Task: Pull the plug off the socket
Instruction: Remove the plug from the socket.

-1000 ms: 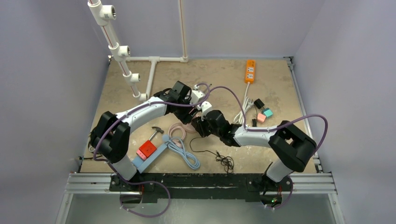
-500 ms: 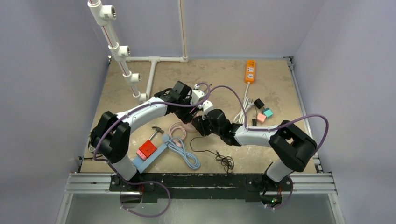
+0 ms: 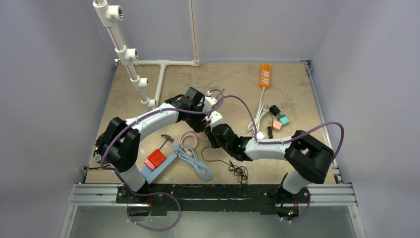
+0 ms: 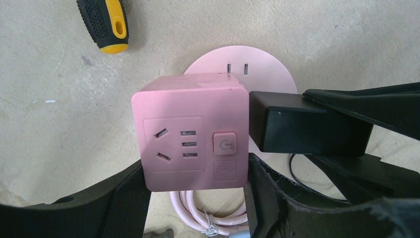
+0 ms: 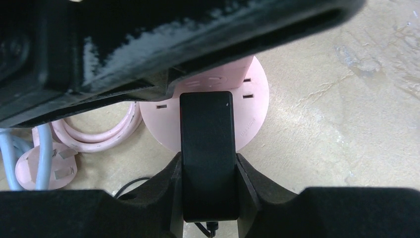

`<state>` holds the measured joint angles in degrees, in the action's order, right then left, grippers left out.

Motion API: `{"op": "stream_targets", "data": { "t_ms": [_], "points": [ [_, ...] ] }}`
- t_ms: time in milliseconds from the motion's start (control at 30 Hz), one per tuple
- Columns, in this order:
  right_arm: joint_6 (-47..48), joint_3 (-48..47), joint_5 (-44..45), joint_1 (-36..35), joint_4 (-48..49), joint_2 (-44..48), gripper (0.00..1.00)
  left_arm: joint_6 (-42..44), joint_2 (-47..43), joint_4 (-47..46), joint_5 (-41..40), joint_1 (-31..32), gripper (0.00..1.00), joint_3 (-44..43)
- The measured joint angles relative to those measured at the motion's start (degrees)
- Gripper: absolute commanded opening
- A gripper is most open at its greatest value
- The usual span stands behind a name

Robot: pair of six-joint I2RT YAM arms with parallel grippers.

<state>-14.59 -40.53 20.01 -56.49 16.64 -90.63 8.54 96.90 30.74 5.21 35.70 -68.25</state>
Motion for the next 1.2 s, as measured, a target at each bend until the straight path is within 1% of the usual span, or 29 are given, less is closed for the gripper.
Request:
{"op": "stream_targets", "data": {
  "t_ms": [167,400,533,700,833,1067,1200],
  "points": [
    [-0.83,-1.03,3.61,-1.90,-1.88,-0.48,0.00,0.02,0.15,0.20,0.31,0.02,0.00,0.00],
    [-1.25,-0.87,2.62,-1.57,-1.79,-0.22,0.00,0.02,0.33,0.28,0.24,0.07,0.00,-0.13],
    [-1.22,-0.04,-1.40,0.90,-1.05,0.59,0.00,-0.09,0.61,0.46,0.04,0.07,0.00,-0.52],
    [-1.22,1.55,-9.64,5.90,1.18,1.70,0.00,-0.59,0.92,-0.79,-0.46,0.26,0.00,-1.05],
    [-1.18,1.57,-11.87,7.26,1.42,1.73,0.00,-0.90,1.38,-1.36,-0.90,0.37,0.00,-1.55],
    [-0.79,1.57,-9.44,6.38,1.31,1.73,0.00,-1.03,1.60,-1.46,-0.90,0.39,0.00,-1.62],
    [-0.76,1.55,-3.26,2.71,0.37,1.73,0.00,-1.03,1.95,-1.03,-0.50,0.52,0.00,-1.62]
  ]
}}
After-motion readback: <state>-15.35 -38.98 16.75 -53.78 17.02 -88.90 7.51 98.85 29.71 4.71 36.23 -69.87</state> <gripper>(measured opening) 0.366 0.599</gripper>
